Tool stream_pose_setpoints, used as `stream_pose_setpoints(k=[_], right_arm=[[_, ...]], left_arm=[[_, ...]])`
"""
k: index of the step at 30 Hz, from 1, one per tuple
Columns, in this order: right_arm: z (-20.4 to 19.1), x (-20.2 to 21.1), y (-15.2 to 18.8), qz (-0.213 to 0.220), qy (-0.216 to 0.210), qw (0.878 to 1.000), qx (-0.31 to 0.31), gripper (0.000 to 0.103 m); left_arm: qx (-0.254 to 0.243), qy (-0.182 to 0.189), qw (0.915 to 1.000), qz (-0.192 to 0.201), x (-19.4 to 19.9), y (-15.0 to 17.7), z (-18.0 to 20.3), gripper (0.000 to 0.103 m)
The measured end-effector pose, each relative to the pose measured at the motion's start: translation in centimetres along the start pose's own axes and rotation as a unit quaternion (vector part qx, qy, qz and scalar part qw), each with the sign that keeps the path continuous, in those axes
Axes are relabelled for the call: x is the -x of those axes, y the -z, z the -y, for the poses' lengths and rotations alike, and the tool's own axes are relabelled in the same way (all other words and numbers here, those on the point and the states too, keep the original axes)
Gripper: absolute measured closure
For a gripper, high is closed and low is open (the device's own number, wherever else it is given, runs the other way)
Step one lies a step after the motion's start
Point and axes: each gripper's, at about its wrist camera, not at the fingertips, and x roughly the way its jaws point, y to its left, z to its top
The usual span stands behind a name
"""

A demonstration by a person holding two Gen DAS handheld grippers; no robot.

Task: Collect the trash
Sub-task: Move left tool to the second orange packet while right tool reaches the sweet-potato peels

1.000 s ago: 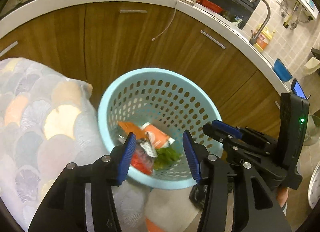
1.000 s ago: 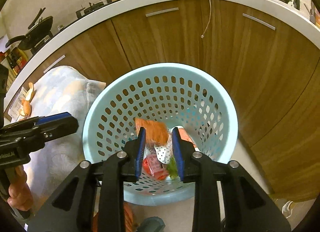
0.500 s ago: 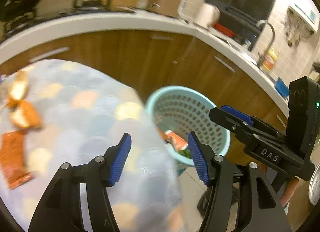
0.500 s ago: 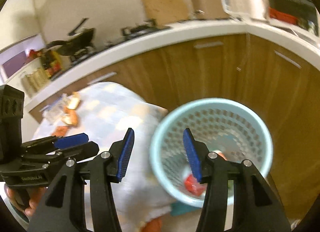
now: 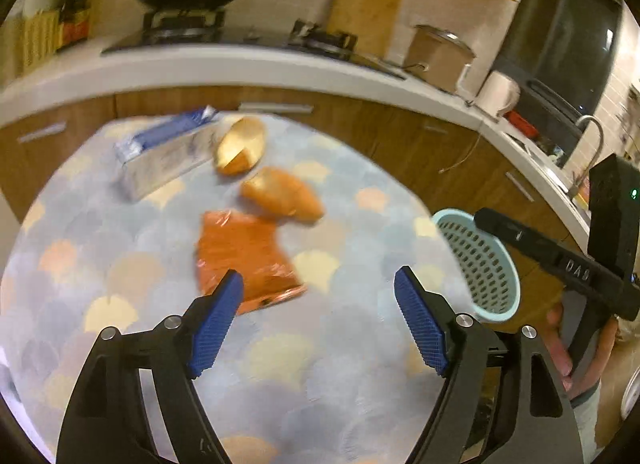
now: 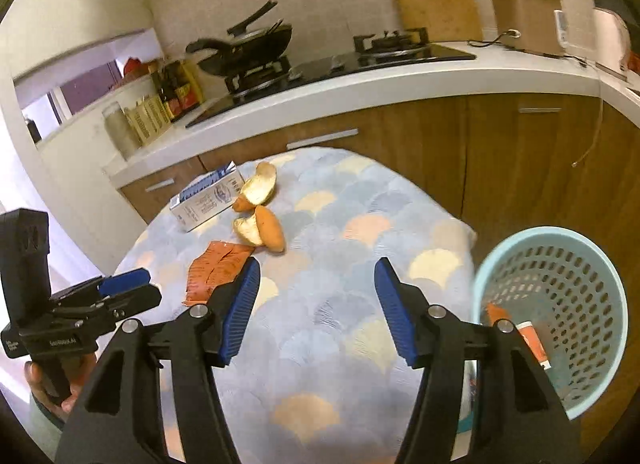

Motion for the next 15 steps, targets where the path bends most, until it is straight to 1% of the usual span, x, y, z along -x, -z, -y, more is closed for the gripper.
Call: stream_pose_setpoints(k=[3,6,8,9,10,12,13,14,15], right_arm=[[-0.5,-1.2,-0.7,-0.011,-0.018,1.0,-0.012,0.047],[-1.2,-2.3,-1.4,-0.019,-0.013,1.0,-0.005,0.047],[-2.0,-3.6,-1.8,-0.028,-0.006,1.0,0.009,0.043],[-2.7,-4.6,-2.1,-0.035,-0.005,0.999,0.021,0.039],[-3.2,-5.5,-2.2,-0.04,-0.004,0.999,0.032,0.038],[-4.6,-7.8,-2.5,-0.051,0.006,0.997,0.065,0.038],[-4.8,-8.7,-2.6,-0.055,0.006,0.996,0.072,0.038],[-5.0,-9.6,-2.7,-0.062,0.001,0.995,0.076,0.038],[-5.2,-10.9,-2.8,-0.071,-0.006,0.994,0.078,0.038]], left_arm=[[0.008,-0.017,0.9997,-0.017,-1.4,0.0,-1.0,0.027],[0.017,-0.035,0.9985,-0.039,-3.5,0.1,-1.8,0.027],[0.013,-0.049,0.9976,-0.047,-4.6,0.2,-2.2,0.027],[0.005,-0.055,0.9972,-0.051,-5.1,0.2,-2.3,0.027],[0.0,-0.058,0.9969,-0.053,-5.5,0.2,-2.3,0.027],[-0.003,-0.061,0.9966,-0.055,-6.4,0.1,-2.7,0.027],[-0.003,-0.06,0.9968,-0.053,-6.6,0.0,-3.0,0.027],[-0.002,-0.058,0.9969,-0.052,-6.8,0.0,-3.2,0.027],[-0.002,-0.057,0.9969,-0.054,-7.0,0.0,-3.3,0.03]])
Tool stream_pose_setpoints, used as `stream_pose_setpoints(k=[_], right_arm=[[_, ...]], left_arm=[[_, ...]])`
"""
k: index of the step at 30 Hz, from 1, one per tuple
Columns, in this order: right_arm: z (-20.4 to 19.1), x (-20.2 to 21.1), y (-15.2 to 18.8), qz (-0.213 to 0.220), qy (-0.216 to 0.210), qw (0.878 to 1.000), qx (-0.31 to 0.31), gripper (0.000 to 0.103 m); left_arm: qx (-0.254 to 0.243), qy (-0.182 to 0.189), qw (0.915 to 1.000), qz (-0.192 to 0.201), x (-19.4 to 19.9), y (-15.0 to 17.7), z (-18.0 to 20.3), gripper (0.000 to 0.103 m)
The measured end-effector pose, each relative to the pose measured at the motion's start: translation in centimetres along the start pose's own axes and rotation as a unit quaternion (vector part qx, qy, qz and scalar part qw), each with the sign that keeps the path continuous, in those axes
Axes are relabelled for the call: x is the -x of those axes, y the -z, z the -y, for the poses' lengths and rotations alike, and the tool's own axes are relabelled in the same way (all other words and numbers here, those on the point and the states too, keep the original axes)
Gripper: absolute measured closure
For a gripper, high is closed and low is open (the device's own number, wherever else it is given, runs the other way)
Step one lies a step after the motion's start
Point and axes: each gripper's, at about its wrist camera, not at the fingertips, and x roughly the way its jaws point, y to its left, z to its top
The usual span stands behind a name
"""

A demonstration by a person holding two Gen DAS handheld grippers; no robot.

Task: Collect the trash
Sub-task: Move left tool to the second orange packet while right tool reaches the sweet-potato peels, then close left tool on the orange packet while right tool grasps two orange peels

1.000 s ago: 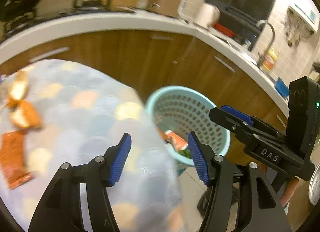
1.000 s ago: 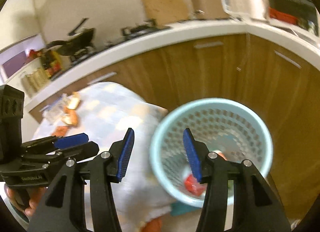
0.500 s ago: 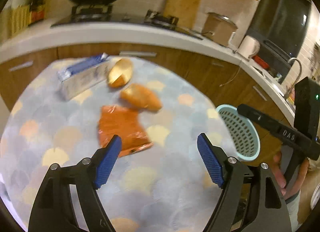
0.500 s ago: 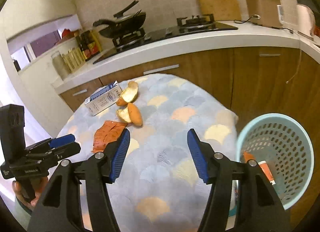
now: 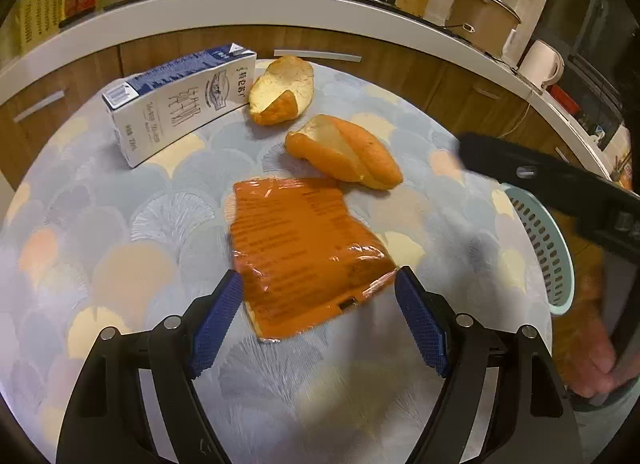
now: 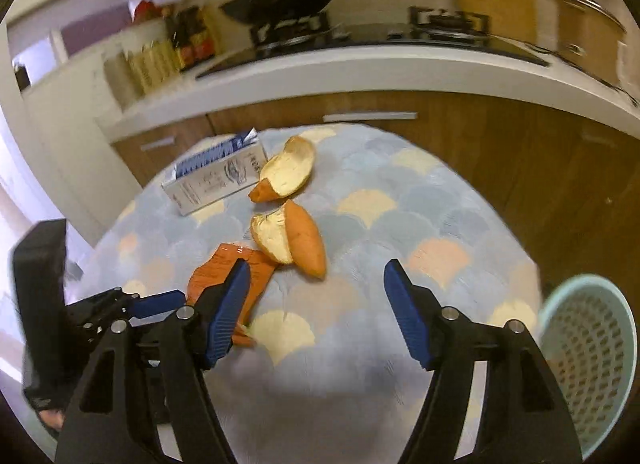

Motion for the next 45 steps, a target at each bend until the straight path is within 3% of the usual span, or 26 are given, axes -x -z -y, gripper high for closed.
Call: stream_pose_setpoints(k=[9,13,15,21,23,24,25,28,34,40,45], right_arm=[[-1.3,-4.6,-0.4,-0.021,-0.01,0.999,0.035,0.035],[-2.2,-6.2,-0.6,-0.031,-0.001,0.998,0.056,0.034],[-2.5,-6.7,-0.7,-0.033,0.007,0.997,0.064,0.034],[-2.1,-9.0,-1.0,-0.055,0.018,0.996,0.062,0.035],[-2.0,-9.1,-1.0,-0.054,0.013,0.997,0.061,0.046],[-2.0,-9.0,-1.0,-0.051,0.006,0.997,0.062,0.06],[-2.1,-8.9,-1.0,-0.05,0.004,0.997,0.062,0.067],[-1.7,-8.5,-0.9,-0.043,-0.006,0.998,0.053,0.075],[-0.6,-7.2,-0.7,-0.03,-0.029,0.999,0.025,0.079],[0.7,-4.5,-0.4,-0.006,-0.032,0.999,0.0,0.079],[2.7,-1.3,0.3,0.015,-0.028,0.999,-0.025,0.079]], left_arm=[[-0.043,-0.023,0.9988,0.003,-0.5,0.2,0.2,0.038],[-0.041,-0.025,0.9989,0.004,-0.4,0.2,0.1,0.042],[-0.038,-0.023,0.999,0.006,-0.4,0.3,0.0,0.05],[-0.03,-0.015,0.9993,0.016,0.1,0.7,-0.3,0.051],[-0.036,-0.02,0.999,0.018,0.3,0.9,-0.1,0.051],[-0.038,-0.023,0.9988,0.018,0.3,1.0,0.1,0.051],[-0.041,-0.025,0.9987,0.019,0.4,1.0,0.2,0.052],[-0.047,-0.032,0.9982,0.02,0.4,1.2,0.5,0.053],[-0.069,-0.052,0.996,0.024,0.5,1.6,1.7,0.057],[-0.077,-0.037,0.9958,0.034,1.0,1.9,2.3,0.06],[-0.078,0.002,0.9957,0.05,2.1,2.2,3.1,0.061]])
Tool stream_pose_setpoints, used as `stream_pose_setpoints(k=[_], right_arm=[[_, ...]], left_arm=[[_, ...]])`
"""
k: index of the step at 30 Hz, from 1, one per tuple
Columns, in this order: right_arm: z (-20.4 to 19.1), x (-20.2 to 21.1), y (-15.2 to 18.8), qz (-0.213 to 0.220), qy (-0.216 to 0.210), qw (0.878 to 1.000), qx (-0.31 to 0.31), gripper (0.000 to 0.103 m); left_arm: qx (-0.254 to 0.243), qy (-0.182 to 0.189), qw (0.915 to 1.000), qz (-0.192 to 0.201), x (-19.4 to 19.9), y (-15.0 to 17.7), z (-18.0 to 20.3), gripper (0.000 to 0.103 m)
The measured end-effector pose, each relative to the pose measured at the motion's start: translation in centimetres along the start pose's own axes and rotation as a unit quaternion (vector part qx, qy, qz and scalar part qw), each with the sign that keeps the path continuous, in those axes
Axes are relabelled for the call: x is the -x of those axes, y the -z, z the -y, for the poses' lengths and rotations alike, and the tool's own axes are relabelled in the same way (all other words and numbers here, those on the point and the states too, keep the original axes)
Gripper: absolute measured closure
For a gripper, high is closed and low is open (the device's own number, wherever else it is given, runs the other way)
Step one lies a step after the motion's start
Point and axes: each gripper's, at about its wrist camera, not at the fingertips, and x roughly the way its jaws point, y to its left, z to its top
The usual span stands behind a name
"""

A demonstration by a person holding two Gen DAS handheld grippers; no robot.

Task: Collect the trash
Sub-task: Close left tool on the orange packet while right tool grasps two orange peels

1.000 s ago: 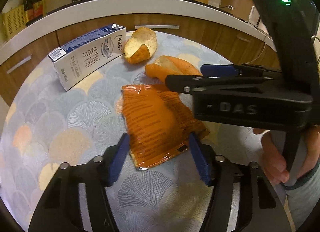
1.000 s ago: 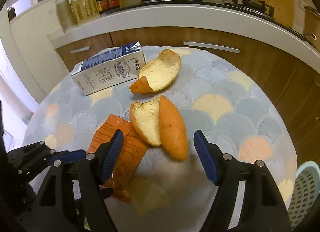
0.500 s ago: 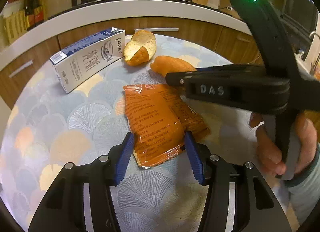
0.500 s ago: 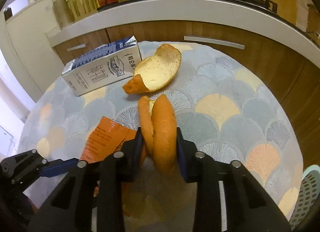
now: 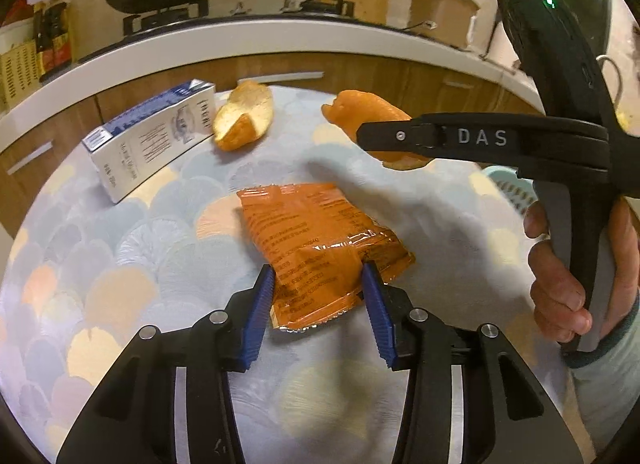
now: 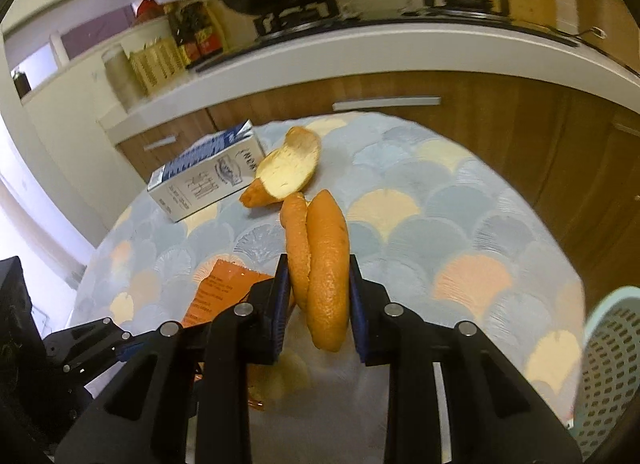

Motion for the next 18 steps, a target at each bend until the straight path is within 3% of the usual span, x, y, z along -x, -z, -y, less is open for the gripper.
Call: stream_pose_setpoints(k=[7,18], right_arm=[[2.1,3.3,0.9,0.02,0.018,0.999,-0.027,0.079],[5.6,9.2,2.4,0.058,0.067,0.995,-0.049,0.079]], left_arm=[[0.025,0.062,0.9973,0.029,2.0,0.0,0.4,0.062],[-0.004,0.085,0.9945,0.061,2.5,-2.7,3.6,0.062]])
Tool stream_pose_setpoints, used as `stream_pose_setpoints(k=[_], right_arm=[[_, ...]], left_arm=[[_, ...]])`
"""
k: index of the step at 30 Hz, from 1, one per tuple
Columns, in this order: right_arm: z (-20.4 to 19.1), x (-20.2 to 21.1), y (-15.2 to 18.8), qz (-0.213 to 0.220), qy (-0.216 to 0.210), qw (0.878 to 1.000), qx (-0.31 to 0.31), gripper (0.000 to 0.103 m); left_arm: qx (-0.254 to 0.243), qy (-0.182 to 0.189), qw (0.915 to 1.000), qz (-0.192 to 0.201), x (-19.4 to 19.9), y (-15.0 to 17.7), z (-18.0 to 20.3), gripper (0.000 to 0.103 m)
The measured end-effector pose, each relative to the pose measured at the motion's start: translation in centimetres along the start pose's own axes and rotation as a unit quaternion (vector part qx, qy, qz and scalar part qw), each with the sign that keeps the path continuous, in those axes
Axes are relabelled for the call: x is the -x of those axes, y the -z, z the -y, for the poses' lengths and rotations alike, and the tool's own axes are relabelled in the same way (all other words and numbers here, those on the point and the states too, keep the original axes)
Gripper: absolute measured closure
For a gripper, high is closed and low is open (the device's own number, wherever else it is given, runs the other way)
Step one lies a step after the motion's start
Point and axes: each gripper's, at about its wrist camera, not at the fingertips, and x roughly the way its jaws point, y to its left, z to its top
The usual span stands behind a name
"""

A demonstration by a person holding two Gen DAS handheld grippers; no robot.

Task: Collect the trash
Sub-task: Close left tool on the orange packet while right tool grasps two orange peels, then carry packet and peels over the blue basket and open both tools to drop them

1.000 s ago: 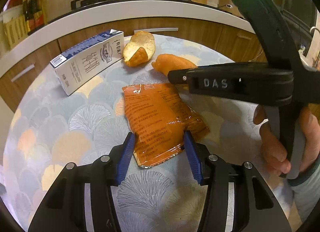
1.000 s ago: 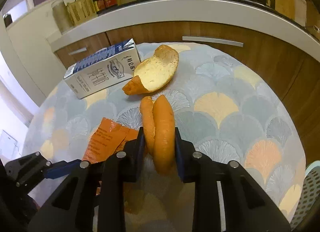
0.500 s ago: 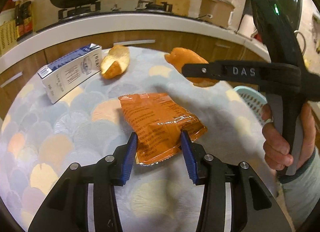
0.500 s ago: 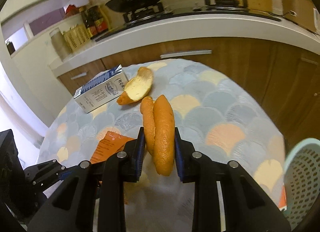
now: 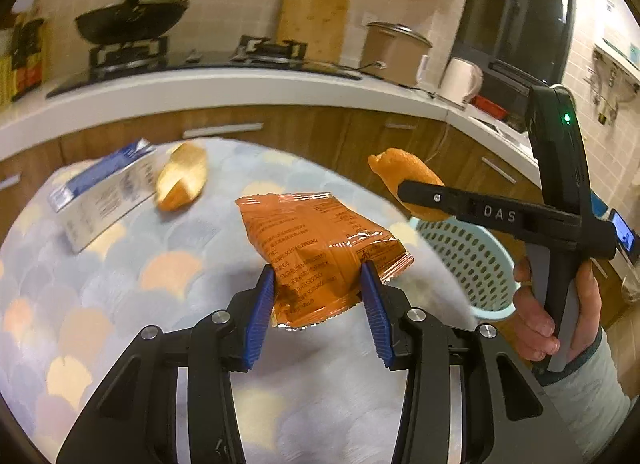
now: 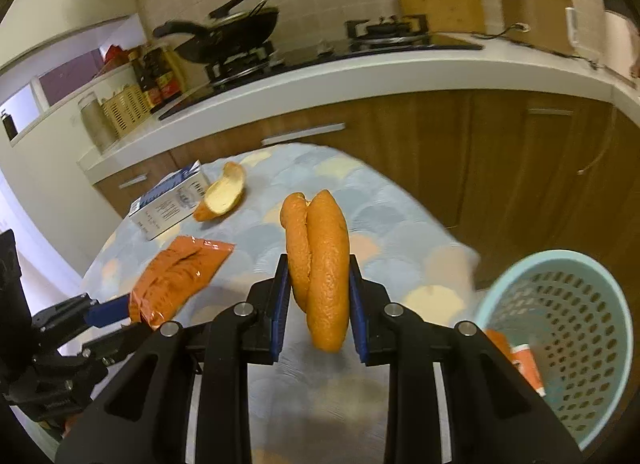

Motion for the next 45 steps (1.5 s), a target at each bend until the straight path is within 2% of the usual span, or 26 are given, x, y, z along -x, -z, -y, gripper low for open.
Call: stream_pose_setpoints(k=[8,15,23,32,36,37,38,39,40,42,45], right_arm=[[4.5,4.7,0.1,0.027,0.054,0.998,-0.02,0.079],[9.5,7.6,1.8,0.032,0.097,0.993,-0.059,0.079],[14.3,8.5,3.9,0.02,0.131,0.985,-0.111,0.079],[18.7,8.3,6.0,0.005,0.15,0.974,-0.17,0.076],[20.3,7.9,6.8,-0.008,0.158,0.967,-0.199,0.069],[20.6,7.9,7.0,-0.007,0.157,0.966,-0.207,0.056],[20.9,8.0,7.1,-0.004,0.156,0.965,-0.213,0.048],[21.0,8.1,7.2,0.001,0.156,0.964,-0.217,0.041],[21.1,8.3,7.4,0.003,0.153,0.963,-0.221,0.041],[21.2,8.4,7.4,0.004,0.155,0.962,-0.224,0.041],[21.1,8.5,7.4,0.006,0.153,0.962,-0.225,0.041]], left_arm=[[-0.041,0.037,0.9984,0.012,-2.0,-2.6,5.1,0.063],[-0.066,0.088,0.9939,-0.003,-6.0,-4.1,9.9,0.063],[-0.11,0.121,0.9862,-0.029,-10.7,-4.6,15.2,0.063],[-0.116,0.144,0.9808,-0.063,-15.7,-4.7,18.0,0.062],[-0.111,0.145,0.9804,-0.074,-17.1,-4.5,18.6,0.054],[-0.109,0.143,0.9807,-0.077,-17.3,-4.4,18.5,0.051],[-0.107,0.144,0.9805,-0.081,-17.5,-4.3,18.4,0.042],[-0.102,0.143,0.9808,-0.086,-17.8,-4.2,18.3,0.038],[-0.1,0.141,0.9811,-0.087,-18.0,-4.2,18.2,0.038],[-0.096,0.141,0.981,-0.092,-18.1,-4.0,18.0,0.03],[-0.096,0.135,0.9825,-0.085,-17.7,-4.0,17.7,0.026]])
